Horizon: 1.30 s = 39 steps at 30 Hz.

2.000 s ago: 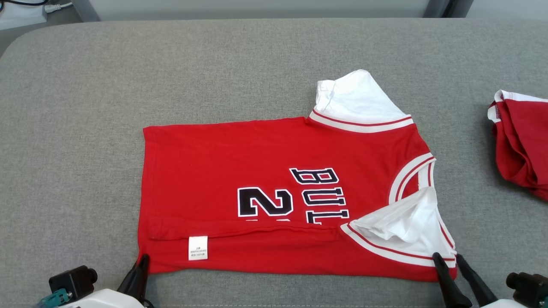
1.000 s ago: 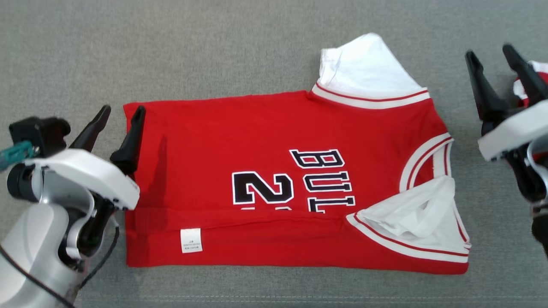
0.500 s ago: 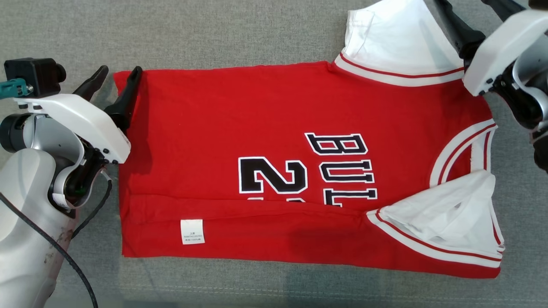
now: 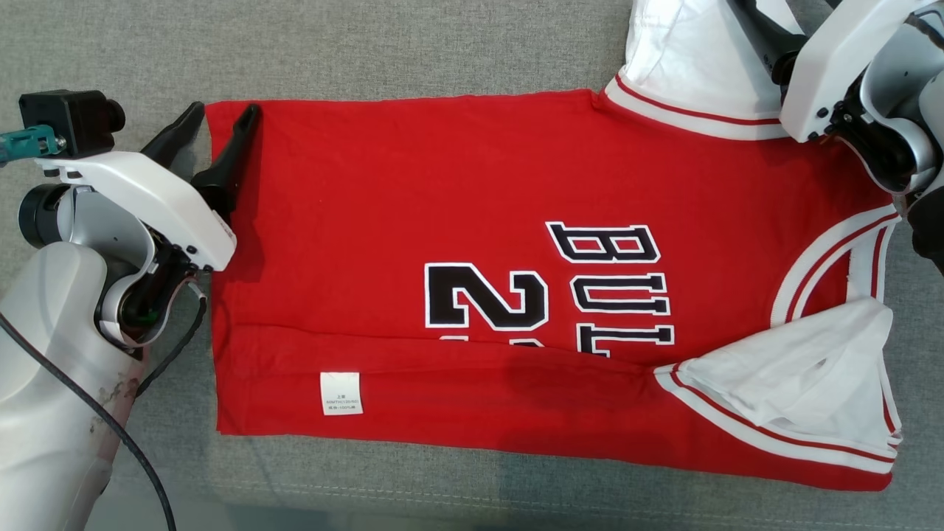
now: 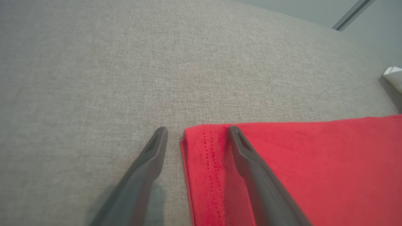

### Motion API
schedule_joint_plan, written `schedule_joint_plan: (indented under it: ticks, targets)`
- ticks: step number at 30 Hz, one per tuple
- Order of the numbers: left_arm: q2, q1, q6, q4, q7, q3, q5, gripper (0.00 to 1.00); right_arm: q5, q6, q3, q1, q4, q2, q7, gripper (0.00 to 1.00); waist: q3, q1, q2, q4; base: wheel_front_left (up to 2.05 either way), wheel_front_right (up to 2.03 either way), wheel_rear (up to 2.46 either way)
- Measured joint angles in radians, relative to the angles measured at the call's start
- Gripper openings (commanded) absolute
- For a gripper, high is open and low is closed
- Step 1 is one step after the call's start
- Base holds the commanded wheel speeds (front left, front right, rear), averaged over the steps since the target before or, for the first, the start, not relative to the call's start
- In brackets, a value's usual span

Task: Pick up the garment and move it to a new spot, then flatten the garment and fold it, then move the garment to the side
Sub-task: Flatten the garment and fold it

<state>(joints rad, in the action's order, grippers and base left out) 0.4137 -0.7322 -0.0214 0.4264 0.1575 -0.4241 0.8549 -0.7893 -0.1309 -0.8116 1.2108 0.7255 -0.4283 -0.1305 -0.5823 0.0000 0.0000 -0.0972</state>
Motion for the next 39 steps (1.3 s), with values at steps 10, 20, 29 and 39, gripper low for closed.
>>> schedule_joint_plan:
  ticks: [10,20,29,39]
  targets:
    - [-0.012,-0.024,-0.032,0.039,0.001,0.003,0.028,1.0,-0.079,0.0,-0.104,0.046,0.06,0.011,0.012,1.0,-0.005,0.0,0.0,0.001,0.0,0.0,0.0]
    - [-0.017,-0.039,-0.053,0.058,0.015,0.006,0.069,0.0,-0.16,0.0,-0.175,0.096,0.116,0.014,0.061,0.0,-0.004,0.0,0.0,-0.003,0.0,0.0,0.0]
    - [-0.025,-0.034,-0.058,0.033,-0.027,0.023,0.085,0.0,-0.253,0.0,-0.199,0.096,0.099,-0.025,0.149,0.0,0.018,0.0,0.0,-0.007,0.0,0.0,0.0]
    - [-0.022,-0.008,-0.065,-0.021,-0.064,0.054,0.117,0.0,-0.36,0.0,-0.234,0.076,-0.084,-0.138,0.242,0.0,0.059,0.0,0.0,0.0,0.0,0.0,0.0]
